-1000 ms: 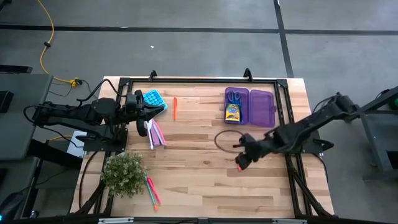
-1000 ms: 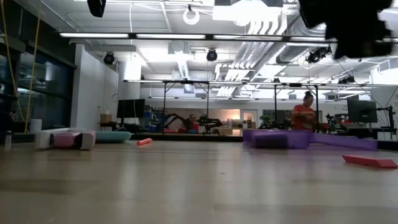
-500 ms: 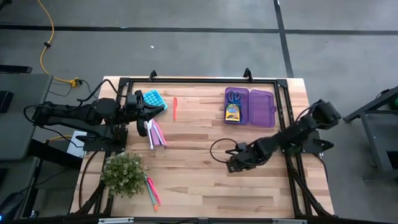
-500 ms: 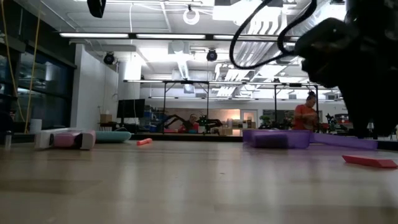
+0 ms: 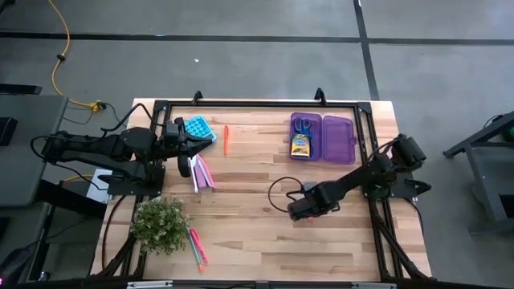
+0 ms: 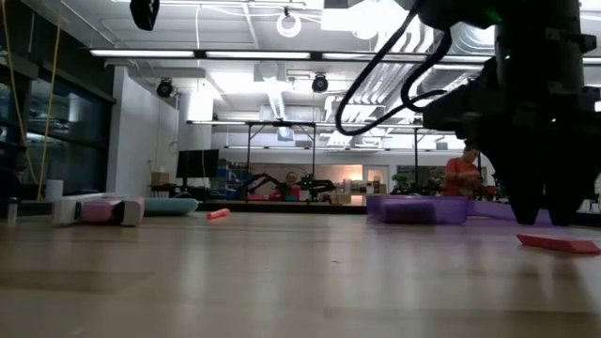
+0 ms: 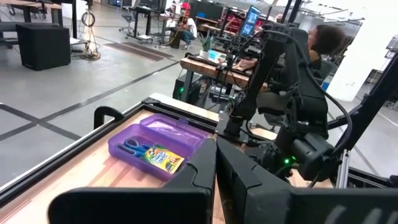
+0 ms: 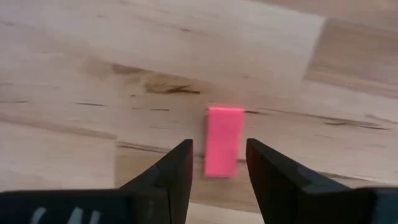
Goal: Pack school essentials
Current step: Put the pink pencil eraser into the violet supply box
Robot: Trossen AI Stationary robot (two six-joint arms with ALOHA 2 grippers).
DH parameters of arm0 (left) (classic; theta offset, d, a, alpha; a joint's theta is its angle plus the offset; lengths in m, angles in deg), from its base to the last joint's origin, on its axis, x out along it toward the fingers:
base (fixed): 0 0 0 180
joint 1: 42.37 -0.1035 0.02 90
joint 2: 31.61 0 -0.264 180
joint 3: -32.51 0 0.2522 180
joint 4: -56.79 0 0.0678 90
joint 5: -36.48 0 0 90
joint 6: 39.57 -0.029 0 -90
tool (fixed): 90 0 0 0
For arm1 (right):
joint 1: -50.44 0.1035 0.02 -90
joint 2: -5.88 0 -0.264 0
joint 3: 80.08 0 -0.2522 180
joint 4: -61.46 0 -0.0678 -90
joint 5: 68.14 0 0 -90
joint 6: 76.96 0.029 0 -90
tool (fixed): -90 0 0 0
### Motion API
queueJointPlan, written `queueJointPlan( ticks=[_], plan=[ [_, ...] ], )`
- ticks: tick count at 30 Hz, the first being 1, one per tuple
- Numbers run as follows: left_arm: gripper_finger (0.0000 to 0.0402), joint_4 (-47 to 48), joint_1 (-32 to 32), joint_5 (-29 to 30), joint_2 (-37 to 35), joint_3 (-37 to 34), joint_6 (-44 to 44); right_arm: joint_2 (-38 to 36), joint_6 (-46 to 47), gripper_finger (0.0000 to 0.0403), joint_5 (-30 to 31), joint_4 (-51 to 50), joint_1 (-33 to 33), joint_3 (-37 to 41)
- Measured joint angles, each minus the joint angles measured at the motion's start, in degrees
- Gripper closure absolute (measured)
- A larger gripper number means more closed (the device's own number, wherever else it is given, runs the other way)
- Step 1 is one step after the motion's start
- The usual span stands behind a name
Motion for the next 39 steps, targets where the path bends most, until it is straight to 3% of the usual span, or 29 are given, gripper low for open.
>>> queueJointPlan(
  ticks=[23, 33, 39],
  plan=[
    [0.0401, 0.1, 0.0, 0.0, 0.0, 0.0, 0.0, 3.2, 0.0, 0.0264, -1.3, 0.7, 0.0, 0.0],
    [0.0401, 0.1, 0.0, 0.0, 0.0, 0.0, 0.0, 3.2, -0.2, 0.0344, -0.9, 0.7, 0.0, 0.0],
    [0.0401, 0.1, 0.0, 0.0, 0.0, 0.0, 0.0, 3.1, -0.2, 0.0355, -0.8, 0.8, 0.0, 0.0]
  ],
)
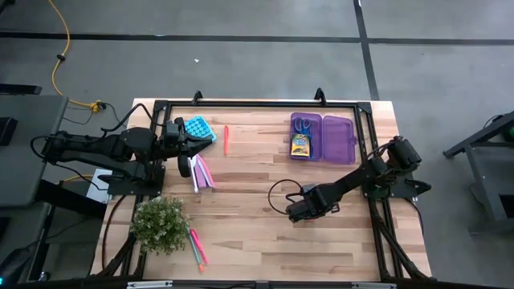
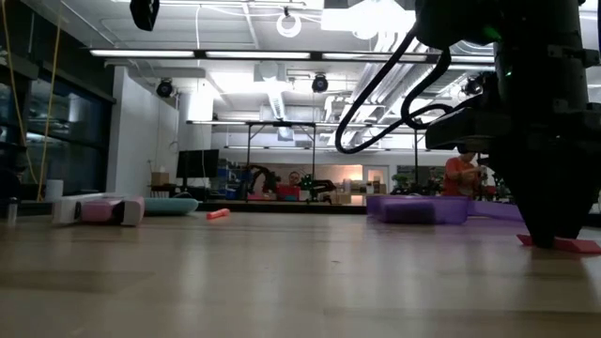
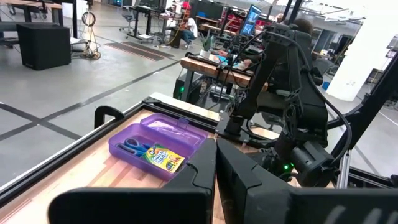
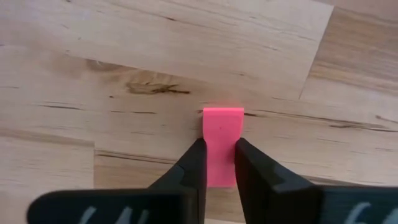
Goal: Pack school essentials
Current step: Put the pink pencil eraser into the violet supply box
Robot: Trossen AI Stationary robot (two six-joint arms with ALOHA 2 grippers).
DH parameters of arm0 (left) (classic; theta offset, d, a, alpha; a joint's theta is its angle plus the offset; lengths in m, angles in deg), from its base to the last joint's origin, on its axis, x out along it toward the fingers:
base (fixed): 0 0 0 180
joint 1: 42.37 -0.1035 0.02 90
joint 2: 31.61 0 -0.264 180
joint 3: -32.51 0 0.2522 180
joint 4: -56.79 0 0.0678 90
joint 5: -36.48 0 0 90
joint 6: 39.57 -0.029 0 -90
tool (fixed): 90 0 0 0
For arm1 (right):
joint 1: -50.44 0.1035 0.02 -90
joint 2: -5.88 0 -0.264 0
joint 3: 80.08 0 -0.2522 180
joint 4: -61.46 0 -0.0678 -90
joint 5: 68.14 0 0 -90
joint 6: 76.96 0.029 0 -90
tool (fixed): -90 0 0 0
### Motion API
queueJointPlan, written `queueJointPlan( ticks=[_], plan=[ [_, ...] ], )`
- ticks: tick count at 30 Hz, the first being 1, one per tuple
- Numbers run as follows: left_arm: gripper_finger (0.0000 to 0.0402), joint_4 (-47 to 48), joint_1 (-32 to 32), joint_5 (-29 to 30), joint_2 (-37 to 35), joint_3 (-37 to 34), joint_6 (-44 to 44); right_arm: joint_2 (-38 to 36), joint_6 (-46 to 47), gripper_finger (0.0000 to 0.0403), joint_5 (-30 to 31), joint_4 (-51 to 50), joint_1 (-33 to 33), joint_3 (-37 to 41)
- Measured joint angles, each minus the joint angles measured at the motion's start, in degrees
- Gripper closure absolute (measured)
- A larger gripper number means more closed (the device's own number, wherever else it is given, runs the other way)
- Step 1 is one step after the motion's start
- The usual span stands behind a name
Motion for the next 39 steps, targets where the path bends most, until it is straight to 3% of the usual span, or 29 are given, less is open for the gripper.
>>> queueJointPlan(
  ticks=[23, 31, 39],
  plan=[
    [0.0401, 0.0, 0.0, 0.2, 0.0, 0.0, -0.8, 0.0, -0.3, 0.0336, 0.2, 0.0, 0.0, 0.0],
    [0.0402, 0.0, 0.0, 0.9, 0.0, 0.0, -1.9, -0.3, -5.1, 0.0336, 0.3, 0.1, 0.0, 0.1],
    [0.0402, 0.0, 0.0, 0.9, 0.0, 0.0, -1.5, -5.9, -14.6, 0.0336, 7.2, 0.5, 0.0, 0.2]
  ],
)
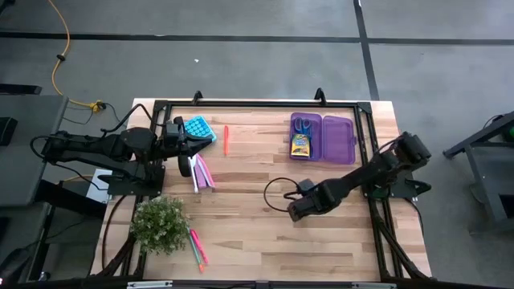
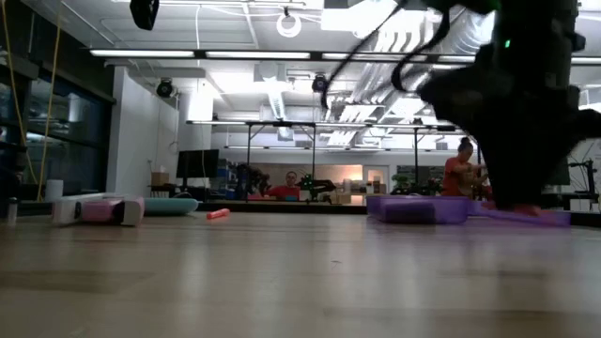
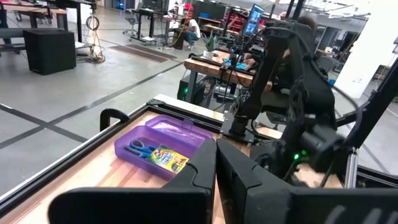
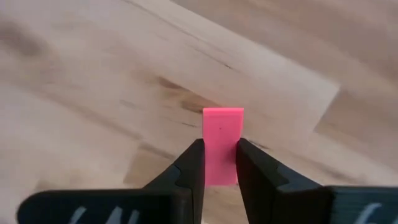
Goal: Pack school essentials
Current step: Put the pink pencil eraser into the violet supply box
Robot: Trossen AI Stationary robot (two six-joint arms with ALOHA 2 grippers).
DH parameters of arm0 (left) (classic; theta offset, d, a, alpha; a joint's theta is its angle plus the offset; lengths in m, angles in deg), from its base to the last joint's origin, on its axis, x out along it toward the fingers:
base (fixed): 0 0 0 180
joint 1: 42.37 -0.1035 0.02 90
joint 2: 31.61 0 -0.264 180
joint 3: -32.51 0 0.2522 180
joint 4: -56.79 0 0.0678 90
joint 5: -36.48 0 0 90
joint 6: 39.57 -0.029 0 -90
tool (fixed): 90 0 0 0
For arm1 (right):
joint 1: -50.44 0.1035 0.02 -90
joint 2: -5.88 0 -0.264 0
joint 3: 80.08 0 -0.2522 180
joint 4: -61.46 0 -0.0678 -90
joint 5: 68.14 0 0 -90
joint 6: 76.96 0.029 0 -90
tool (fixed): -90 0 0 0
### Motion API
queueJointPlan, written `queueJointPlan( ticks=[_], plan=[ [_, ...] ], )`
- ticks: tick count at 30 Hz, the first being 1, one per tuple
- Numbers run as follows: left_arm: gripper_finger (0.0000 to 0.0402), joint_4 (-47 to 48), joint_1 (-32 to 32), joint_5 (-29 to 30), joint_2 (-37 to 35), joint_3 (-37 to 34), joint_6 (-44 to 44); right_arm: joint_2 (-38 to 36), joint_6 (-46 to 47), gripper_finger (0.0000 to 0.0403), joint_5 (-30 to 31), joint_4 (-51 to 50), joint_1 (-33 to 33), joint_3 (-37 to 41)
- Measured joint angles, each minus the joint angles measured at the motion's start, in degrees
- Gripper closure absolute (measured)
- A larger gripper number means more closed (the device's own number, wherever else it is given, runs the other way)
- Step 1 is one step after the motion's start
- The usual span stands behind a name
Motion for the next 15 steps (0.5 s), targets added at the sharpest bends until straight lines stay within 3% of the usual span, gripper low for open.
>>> queueJointPlan(
  ticks=[10, 15],
  plan=[
    [0.0402, -0.1, 0.0, 0.0, 0.0, 0.0, 1.4, -13.4, -32.0, 0.0336, 4.6, 3.4, -0.7, 0.0],
    [0.0401, -0.2, 0.0, 0.0, 0.0, 0.0, 1.6, -18.0, -47.0, 0.0336, 5.2, 11.0, -5.6, 0.0]
  ],
)
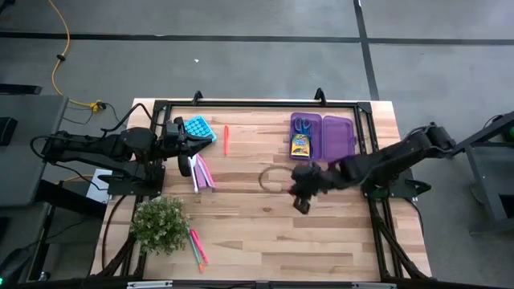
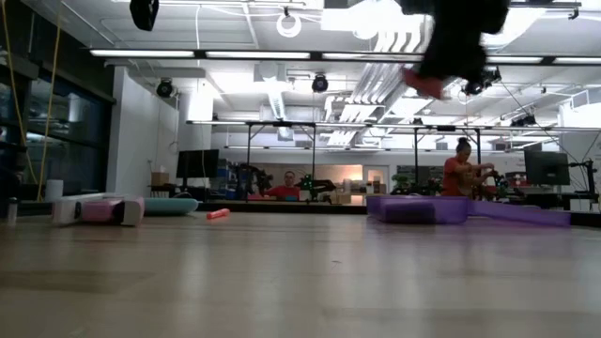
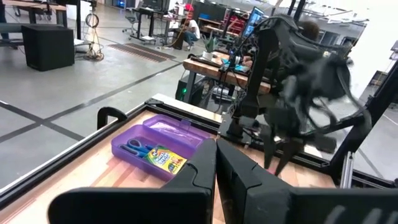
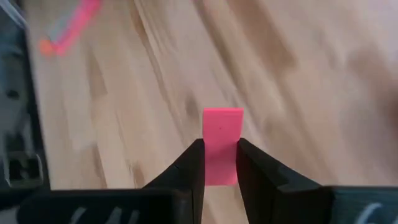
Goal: Pack school essentials
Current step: Put the pink pencil eraser into the violet supply box
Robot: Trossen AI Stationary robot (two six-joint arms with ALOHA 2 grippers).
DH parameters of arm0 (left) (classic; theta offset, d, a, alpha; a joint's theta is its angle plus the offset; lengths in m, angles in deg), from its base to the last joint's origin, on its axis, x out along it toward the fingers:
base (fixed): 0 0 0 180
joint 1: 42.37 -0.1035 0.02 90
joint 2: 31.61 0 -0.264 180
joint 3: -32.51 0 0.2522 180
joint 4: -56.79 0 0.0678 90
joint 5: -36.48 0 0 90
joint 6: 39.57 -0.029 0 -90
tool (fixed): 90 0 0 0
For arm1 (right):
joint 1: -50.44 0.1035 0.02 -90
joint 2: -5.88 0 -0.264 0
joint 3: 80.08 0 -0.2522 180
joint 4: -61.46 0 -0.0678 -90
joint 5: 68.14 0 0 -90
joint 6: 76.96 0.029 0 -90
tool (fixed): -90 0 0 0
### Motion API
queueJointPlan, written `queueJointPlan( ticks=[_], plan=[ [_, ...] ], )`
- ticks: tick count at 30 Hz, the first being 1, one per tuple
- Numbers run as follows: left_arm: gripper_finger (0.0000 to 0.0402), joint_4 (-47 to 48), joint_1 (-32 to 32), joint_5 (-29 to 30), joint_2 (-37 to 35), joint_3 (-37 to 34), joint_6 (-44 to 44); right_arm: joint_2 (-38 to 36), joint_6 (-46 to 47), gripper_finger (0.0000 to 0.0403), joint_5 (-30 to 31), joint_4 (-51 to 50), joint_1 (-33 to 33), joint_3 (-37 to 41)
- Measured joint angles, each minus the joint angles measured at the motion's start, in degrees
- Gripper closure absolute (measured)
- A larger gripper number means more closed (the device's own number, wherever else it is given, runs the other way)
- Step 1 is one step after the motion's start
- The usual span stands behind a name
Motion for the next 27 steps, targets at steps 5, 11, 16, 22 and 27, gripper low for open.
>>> queueJointPlan(
  ticks=[5, 11, 16, 22, 27],
  plan=[
    [0.0402, -0.1, 0.0, 0.0, 0.0, 0.0, 0.1, -2.4, -12.5, 0.0336, -1.5, 13.9, -7.1, 0.0],
    [0.0402, -4.2, 0.0, -0.1, 0.0, 0.0, -0.1, -3.8, -24.7, 0.0336, -6.5, 32.7, -12.9, -0.1],
    [0.0401, -9.5, -0.1, -5.9, 0.0, 0.0, -3.6, -4.5, -31.3, 0.0336, -8.2, 40.1, -14.4, -0.1],
    [0.0401, -10.2, -0.1, -10.6, 2.3, 0.0, -5.5, -4.5, -33.5, 0.0336, -8.4, 42.1, -14.3, -0.1],
    [0.0401, -10.4, -0.1, -10.9, 4.0, 0.0, -6.1, -4.5, -33.5, 0.0336, -8.5, 42.3, -14.3, -0.1]
  ],
)
